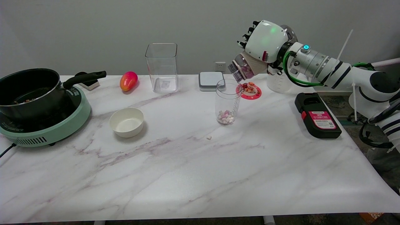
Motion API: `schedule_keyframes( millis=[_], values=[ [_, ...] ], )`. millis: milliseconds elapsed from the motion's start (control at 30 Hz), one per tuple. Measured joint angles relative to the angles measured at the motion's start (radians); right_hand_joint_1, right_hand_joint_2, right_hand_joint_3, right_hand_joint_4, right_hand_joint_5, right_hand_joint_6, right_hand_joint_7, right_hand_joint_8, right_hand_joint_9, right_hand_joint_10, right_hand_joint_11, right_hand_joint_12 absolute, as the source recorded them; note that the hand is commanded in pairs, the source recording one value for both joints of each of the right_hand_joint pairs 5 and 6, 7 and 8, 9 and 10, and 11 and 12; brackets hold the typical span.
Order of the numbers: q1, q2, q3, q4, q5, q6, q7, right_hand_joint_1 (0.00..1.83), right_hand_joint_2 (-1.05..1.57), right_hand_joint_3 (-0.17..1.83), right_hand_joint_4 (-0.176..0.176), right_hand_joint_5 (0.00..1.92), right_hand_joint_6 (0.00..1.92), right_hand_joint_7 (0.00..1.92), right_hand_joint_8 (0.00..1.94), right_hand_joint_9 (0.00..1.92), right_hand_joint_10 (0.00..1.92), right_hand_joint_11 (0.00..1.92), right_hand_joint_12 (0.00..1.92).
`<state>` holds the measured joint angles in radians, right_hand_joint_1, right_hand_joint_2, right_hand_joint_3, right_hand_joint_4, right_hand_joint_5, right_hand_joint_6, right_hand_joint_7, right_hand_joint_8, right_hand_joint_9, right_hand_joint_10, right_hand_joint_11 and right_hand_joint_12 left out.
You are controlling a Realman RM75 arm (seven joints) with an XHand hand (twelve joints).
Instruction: Pour the contents of the bottle into the measuring cup.
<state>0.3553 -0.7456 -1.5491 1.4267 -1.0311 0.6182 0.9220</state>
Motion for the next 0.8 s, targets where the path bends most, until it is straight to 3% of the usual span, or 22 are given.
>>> schedule_keyframes(
  millis=[800],
  values=[
    [0.002,0.001,0.013,0.017,-0.043,0.018,0.007,1.25,1.51,0.38,0.000,1.92,1.92,1.90,1.90,1.68,1.68,1.44,1.44]
  ],
)
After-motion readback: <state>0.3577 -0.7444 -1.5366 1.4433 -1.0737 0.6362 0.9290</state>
